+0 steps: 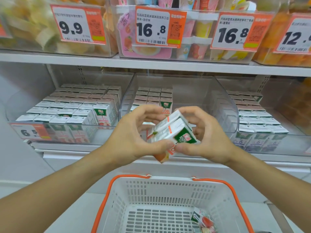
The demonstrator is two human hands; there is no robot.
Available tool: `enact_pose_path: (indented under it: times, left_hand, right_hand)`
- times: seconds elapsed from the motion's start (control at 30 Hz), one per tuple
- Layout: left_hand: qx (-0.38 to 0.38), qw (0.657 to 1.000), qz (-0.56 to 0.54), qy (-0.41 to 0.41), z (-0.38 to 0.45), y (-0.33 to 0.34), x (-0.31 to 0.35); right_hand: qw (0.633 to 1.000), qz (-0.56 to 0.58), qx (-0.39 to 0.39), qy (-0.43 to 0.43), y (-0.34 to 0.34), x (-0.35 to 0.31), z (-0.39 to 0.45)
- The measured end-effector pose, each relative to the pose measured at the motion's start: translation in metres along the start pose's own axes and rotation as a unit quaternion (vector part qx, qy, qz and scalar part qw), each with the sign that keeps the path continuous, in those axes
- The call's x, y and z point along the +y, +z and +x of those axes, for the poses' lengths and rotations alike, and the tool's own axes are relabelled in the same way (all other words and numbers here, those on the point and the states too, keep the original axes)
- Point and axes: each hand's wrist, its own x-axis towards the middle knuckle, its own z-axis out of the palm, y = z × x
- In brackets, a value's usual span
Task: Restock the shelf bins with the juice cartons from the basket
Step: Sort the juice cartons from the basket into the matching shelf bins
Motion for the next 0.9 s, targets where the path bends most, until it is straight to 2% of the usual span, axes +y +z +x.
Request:
enact_pose_path:
  times: [0.07, 0.13, 0.27, 0.37, 0.47, 0.53, 0.63, 0.9]
  left_hand:
    - [0.033, 0.999, 0.009, 0.026, 0.007, 0.001, 0.005]
    - [0.071, 0.995, 0.062, 0.031, 0.014, -0.002, 0.005]
    - [0.089, 0.966, 0.240, 0.033, 0.022, -0.022, -0.025]
    - [0.052, 0.941, 0.329, 0.049, 0.025, -0.027, -0.058]
    - [0.040, 0.943, 0.325, 0.055, 0.027, -0.022, -0.074]
    - [0.042, 0.946, 0.314, 0.063, 0.028, -0.021, -0.077]
    - [0.042, 0.946, 0.311, 0.085, 0.029, -0.021, -0.083]
    - [0.053, 0.937, 0.327, 0.107, 0.026, -0.018, -0.090]
  right_hand:
    - [0.999, 0.033, 0.035, -0.020, -0.001, 0.003, 0.009]
    - [0.997, 0.032, 0.061, -0.036, -0.004, 0.003, 0.020]
    - [0.989, -0.101, 0.099, -0.038, -0.018, -0.003, 0.051]
    - [0.972, -0.230, 0.055, 0.006, -0.031, 0.002, 0.083]
    - [0.915, -0.398, -0.023, 0.063, -0.034, 0.014, 0.116]
    - [0.895, -0.434, -0.050, 0.088, -0.030, 0.028, 0.132]
    - [0.888, -0.442, -0.052, 0.112, -0.023, 0.049, 0.146]
    - [0.877, -0.471, -0.021, 0.095, -0.013, 0.067, 0.146]
